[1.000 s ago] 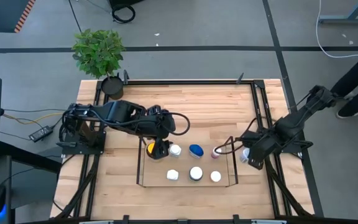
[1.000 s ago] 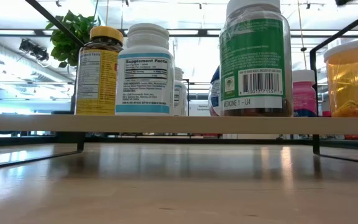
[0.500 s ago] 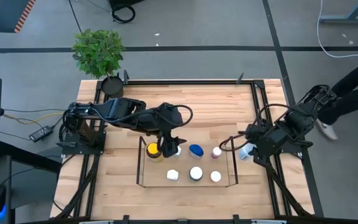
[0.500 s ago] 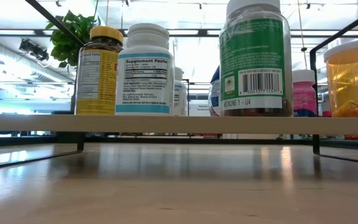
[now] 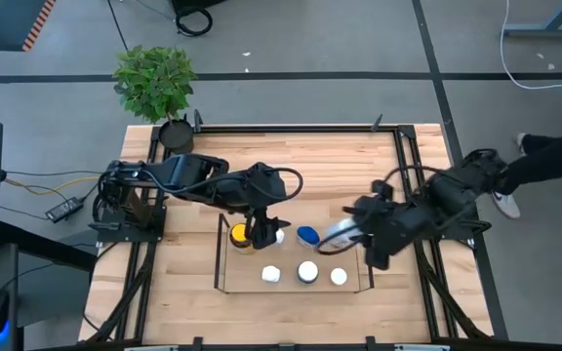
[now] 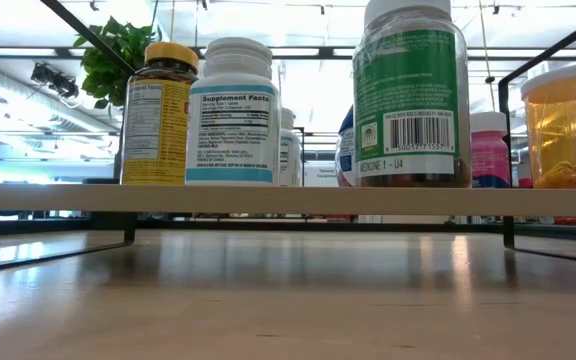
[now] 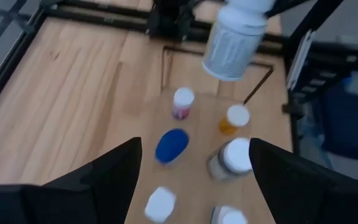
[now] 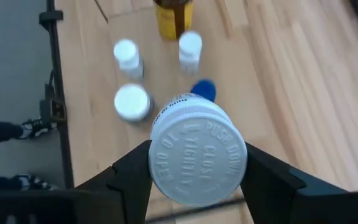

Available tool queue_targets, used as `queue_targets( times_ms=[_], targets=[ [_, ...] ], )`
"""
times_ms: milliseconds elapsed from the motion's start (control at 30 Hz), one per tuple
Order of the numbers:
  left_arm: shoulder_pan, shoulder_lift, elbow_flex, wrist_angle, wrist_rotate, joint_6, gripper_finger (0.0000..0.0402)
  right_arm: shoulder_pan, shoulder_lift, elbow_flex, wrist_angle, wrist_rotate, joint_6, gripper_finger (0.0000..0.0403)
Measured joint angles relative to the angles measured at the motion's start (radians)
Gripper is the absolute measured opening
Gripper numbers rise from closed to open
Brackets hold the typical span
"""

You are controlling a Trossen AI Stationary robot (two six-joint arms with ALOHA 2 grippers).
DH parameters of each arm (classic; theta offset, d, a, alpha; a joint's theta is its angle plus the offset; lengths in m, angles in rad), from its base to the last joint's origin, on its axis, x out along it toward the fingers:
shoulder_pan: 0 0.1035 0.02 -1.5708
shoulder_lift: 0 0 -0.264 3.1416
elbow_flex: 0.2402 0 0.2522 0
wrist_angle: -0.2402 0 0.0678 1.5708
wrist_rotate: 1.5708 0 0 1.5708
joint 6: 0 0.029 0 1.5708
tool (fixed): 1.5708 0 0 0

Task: Pick and place medicine bottles onto shelf by color
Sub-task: Put the white pill bottle on the shelf

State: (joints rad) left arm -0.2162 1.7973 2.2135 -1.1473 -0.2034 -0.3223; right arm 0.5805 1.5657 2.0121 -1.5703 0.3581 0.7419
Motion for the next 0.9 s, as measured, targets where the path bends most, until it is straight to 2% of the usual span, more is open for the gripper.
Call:
queue_targets(
  times_ms=[167, 333, 533, 700, 900],
  targets=[
    [0.000, -0.009, 0.000, -0.067, -0.001, 0.004, 0.0302, -0.070, 0.148, 0.165, 0.000, -0.021, -0.133, 0.0213],
    [-0.024, -0.014, 0.000, -0.079, 0.004, 0.003, 0.0302, -0.123, 0.241, 0.260, 0.000, -0.026, -0.182, 0.0213],
    [-0.060, 0.001, 0.001, -0.028, 0.036, 0.000, 0.0302, -0.162, 0.250, 0.274, 0.085, -0.026, -0.186, 0.0213],
    [-0.069, 0.018, 0.000, 0.031, 0.007, 0.020, 0.0302, -0.173, 0.250, 0.274, 0.191, -0.035, -0.186, 0.0216],
    [-0.055, 0.030, -0.001, 0.029, -0.024, 0.022, 0.0302, -0.173, 0.249, 0.274, 0.208, -0.038, -0.183, 0.0216]
  ],
)
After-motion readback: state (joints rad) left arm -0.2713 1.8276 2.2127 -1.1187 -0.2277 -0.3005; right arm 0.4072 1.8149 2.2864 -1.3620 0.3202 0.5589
